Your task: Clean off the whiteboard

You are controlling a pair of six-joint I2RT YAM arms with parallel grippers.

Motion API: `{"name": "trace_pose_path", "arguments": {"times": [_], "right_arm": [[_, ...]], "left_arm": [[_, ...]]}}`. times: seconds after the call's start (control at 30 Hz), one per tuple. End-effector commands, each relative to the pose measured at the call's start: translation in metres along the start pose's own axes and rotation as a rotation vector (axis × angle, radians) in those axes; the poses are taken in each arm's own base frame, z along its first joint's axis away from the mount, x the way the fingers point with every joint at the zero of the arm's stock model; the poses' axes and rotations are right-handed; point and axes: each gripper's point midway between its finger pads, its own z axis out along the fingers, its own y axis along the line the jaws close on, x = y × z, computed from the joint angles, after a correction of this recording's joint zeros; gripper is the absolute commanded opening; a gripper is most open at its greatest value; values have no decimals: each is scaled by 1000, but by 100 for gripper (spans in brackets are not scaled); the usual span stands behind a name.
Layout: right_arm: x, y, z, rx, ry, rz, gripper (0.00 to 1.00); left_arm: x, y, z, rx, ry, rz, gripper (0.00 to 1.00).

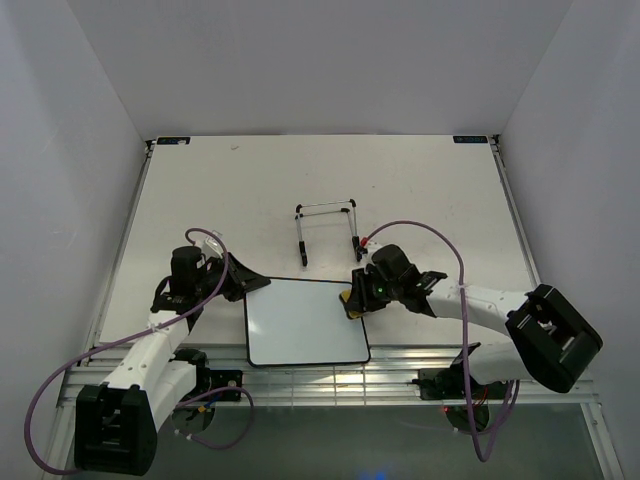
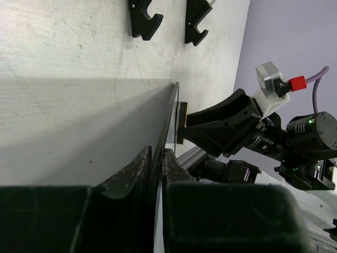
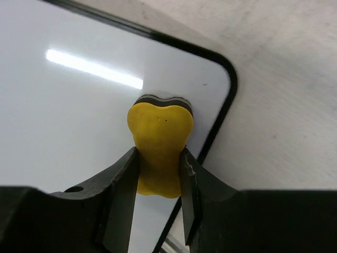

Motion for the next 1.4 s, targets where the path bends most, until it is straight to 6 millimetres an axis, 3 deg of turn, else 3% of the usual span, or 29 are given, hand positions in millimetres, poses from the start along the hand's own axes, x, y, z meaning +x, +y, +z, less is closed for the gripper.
{"name": "trace_pose_path", "arguments": {"times": [0.0, 0.1, 0.13, 0.2, 0.23, 0.47, 0.6, 0.67, 0.77, 0.8, 0.87, 0.9, 0.93, 0.97, 1.0, 1.03, 1.07, 1.1, 1.3, 1.37], "right_arm": [[39, 35, -3, -62, 165, -53, 27], [37, 66, -2, -95, 150, -100, 27], [36, 89, -3, -136, 137, -125, 27], [41, 115, -3, -174, 144, -169, 27], [31, 133, -5, -197, 118, -185, 27], [35, 209, 7, -287, 153, -300, 27], [39, 223, 10, -312, 175, -329, 27], [28, 221, 2, -291, 128, -328, 27], [6, 206, -17, -271, 64, -306, 27], [-3, 180, -18, -189, 53, -284, 27], [-20, 155, -34, -125, 9, -251, 27], [-36, 129, -38, -70, -18, -201, 27], [-31, 104, -40, -21, -2, -183, 27], [-40, 94, -52, -14, -46, -163, 27], [-52, 69, -57, 25, -69, -108, 27], [-47, 47, -60, 66, -62, -97, 27], [-51, 35, -69, 85, -90, -82, 27], [-61, 6, -75, 147, -118, -25, 28], [-46, -113, -94, 430, -81, 138, 31], [-32, -139, -96, 497, -44, 182, 33]], "left_arm": [[-10, 24, 0, -134, -73, -7, 0], [-10, 25, 0, -135, -76, -14, 0], [-10, 25, 0, -136, -75, -15, 0], [-10, 25, 0, -136, -77, -19, 0], [-10, 25, 0, -135, -78, -18, 0], [-11, 25, 0, -135, -83, -23, 0], [-13, 21, -1, -126, -88, -17, 0], [-13, 20, -2, -127, -87, -17, 0], [-12, 21, -2, -131, -88, -8, 0], [-13, 21, -2, -131, -88, -8, 0], [-11, 22, -2, -132, -83, -8, 0], [-11, 21, -3, -128, -85, -7, 0], [-11, 21, -3, -126, -86, -7, 0], [-11, 20, -3, -124, -84, -7, 0], [-11, 19, -3, -121, -85, -7, 0], [-11, 18, -4, -119, -86, -7, 0], [-11, 17, -4, -116, -87, -5, 0], [-11, 17, -4, -113, -83, -5, 0], [-10, 9, -6, -86, -78, 6, 0], [-10, 7, -7, -76, -78, 10, 0]]}}
